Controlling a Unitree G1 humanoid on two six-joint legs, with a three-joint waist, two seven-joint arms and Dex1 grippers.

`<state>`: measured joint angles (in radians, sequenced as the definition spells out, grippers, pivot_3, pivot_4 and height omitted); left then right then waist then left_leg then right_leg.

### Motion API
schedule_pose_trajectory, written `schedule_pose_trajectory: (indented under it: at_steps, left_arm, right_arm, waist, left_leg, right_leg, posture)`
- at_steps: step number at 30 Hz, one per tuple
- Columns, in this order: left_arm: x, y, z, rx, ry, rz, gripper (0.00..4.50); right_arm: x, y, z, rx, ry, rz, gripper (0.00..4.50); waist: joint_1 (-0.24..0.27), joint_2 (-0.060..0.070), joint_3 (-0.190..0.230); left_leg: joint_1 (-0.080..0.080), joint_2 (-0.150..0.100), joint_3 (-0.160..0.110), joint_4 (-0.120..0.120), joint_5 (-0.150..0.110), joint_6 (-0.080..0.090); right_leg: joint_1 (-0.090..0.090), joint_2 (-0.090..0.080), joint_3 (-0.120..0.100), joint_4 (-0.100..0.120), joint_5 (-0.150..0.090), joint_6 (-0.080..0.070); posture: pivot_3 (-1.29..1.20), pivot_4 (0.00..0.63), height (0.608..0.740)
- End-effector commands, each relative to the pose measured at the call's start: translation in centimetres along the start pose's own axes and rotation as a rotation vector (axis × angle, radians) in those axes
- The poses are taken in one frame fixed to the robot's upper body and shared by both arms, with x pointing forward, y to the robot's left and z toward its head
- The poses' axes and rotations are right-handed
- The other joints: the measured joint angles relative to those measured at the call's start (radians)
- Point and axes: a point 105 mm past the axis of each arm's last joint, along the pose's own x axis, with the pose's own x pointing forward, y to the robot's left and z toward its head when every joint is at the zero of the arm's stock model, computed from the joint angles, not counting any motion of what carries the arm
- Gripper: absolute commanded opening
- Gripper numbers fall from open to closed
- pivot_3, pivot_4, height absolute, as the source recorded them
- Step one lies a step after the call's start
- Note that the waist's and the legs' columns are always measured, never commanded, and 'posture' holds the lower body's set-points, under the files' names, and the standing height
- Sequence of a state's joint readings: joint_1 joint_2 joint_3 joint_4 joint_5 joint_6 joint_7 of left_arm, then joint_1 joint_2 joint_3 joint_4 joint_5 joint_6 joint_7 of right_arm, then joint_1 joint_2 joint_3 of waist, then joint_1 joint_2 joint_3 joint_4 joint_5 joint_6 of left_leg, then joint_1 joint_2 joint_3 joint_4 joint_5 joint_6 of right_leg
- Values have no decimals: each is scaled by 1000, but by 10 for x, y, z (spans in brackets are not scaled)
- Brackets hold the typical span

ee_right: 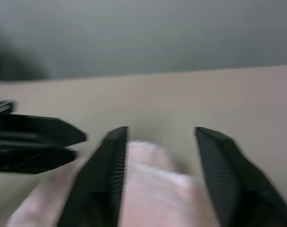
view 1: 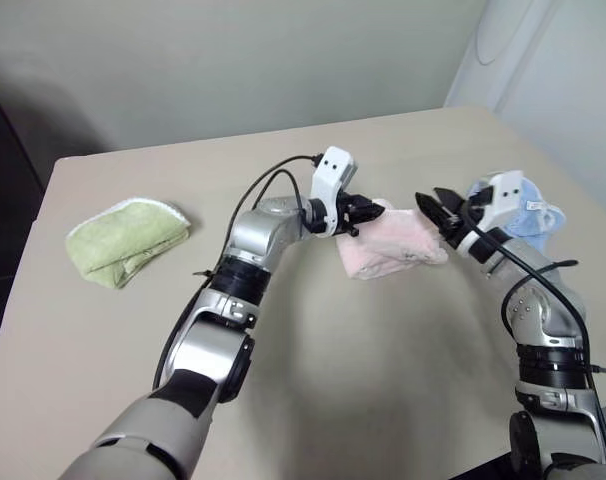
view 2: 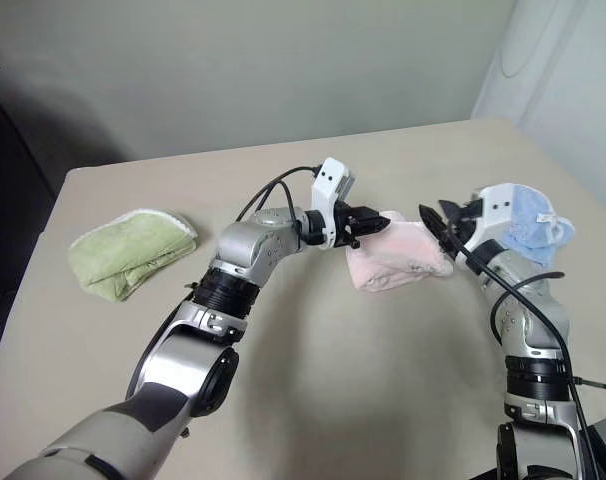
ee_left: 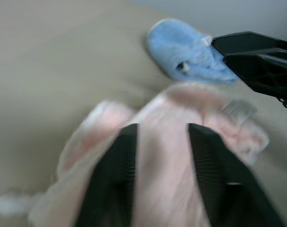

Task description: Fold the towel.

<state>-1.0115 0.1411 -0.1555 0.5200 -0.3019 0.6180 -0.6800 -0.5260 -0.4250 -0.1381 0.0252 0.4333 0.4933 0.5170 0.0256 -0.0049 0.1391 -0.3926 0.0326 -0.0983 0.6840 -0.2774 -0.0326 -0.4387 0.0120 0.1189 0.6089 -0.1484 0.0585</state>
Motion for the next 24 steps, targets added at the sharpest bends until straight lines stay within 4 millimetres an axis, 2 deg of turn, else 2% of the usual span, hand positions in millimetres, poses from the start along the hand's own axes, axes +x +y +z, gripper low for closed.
schedule_pose_trajectory:
  at_steps: [1,2,3,6,8,11,14,17,21,23,24]
  left_arm:
    - [8,-7,-13,83,54,-14,367]
    - [11,-4,-28,109,106,3,49]
    - [12,-3,-37,130,138,13,49]
    - [13,8,-78,209,273,79,49]
    - [13,11,-90,226,304,92,49]
    - [12,10,-93,185,281,93,49]
    - [11,10,-85,137,222,91,49]
    - [-3,9,-29,-79,-76,56,49]
    - [-36,18,13,-246,-266,47,49]
    - [-54,24,23,-299,-299,52,49]
    - [-59,29,18,-347,-270,71,210]
  right_arm:
    - [9,5,-19,-12,79,48,871]
    - [11,1,-29,1,109,29,554]
    - [13,-3,-36,7,130,14,554]
    - [15,-5,-75,38,249,5,554]
    - [15,-4,-89,24,290,9,554]
    - [16,-4,-92,18,282,7,554]
    - [17,-6,-88,12,257,-7,554]
    - [14,2,-51,-25,112,45,554]
    - [3,16,-14,-62,-3,114,554]
    - [-4,21,3,-83,-46,132,554]
    - [-6,21,11,-92,-68,129,529]
  waist:
    - [5,0,0]
    - [7,0,0]
    - [7,0,0]
    - [7,0,0]
    - [7,1,-1]
    - [7,2,-2]
    - [4,2,-2]
    - [4,2,-2]
    - [3,3,-1]
    - [3,3,-1]
    - [3,3,-1]
  left_leg:
    - [0,0,0,0,0,0]
    - [0,0,-1,0,0,0]
    - [0,0,-1,0,0,0]
    - [0,0,-1,1,0,1]
    - [0,0,-2,1,0,1]
    - [4,0,-2,1,-2,3]
    - [7,-1,-1,1,-2,4]
    - [7,-1,0,0,-2,4]
    - [-3,-2,2,1,-1,2]
    - [-5,-2,3,2,2,-2]
    - [-6,-2,3,2,1,-2]
  right_leg:
    - [0,0,0,0,0,0]
    - [0,-1,-1,0,0,0]
    - [0,-1,-1,0,0,1]
    - [0,-3,0,0,1,1]
    - [-1,-3,0,1,1,1]
    - [5,-3,-1,0,-1,-2]
    - [8,-2,0,0,-3,-8]
    - [7,-1,0,1,-2,-8]
    - [-2,1,-2,1,0,-8]
    - [-4,1,-2,1,2,-4]
    - [-4,2,-3,1,2,-4]
  posture:
    - [0,150,738]
    - [0,150,738]
    - [0,150,738]
    - [0,150,738]
    - [0,150,738]
    - [0,150,738]
    - [0,150,738]
    - [0,150,738]
    - [0,150,738]
    - [0,150,738]
    - [0,150,738]
